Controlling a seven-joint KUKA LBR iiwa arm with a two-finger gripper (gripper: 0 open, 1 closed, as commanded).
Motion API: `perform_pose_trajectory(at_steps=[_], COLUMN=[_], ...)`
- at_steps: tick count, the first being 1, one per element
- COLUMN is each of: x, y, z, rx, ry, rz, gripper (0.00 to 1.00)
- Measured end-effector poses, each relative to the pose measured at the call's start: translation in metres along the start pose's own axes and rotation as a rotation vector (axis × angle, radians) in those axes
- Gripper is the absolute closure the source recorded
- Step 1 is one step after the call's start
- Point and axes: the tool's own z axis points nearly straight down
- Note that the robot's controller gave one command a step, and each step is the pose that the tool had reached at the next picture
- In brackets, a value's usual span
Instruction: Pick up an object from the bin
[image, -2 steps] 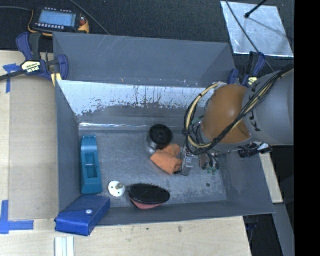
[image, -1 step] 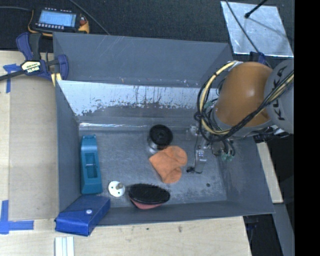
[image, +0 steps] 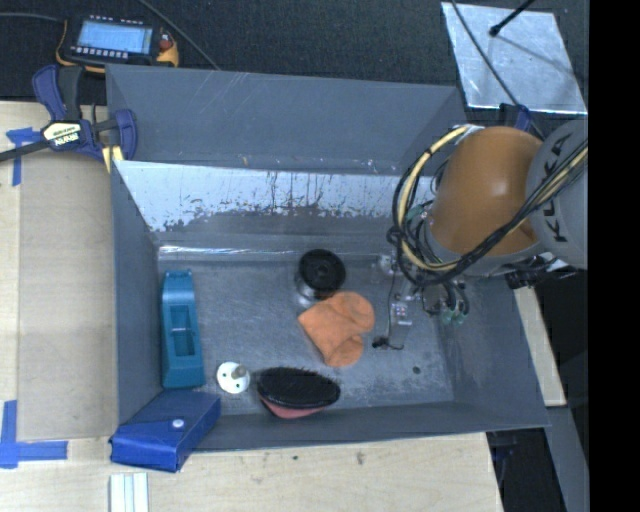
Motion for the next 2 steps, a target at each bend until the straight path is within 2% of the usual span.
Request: perform_pose_trajectory(at_steps=[1,2], x=[-0.021,-0.009], y=[0.014,0.045], z=[0.029,0.082], rx=[-0.001,-0.001], ry=[-0.009,-0.001], rz=[0.073,0.278], gripper=[0.00,1.00])
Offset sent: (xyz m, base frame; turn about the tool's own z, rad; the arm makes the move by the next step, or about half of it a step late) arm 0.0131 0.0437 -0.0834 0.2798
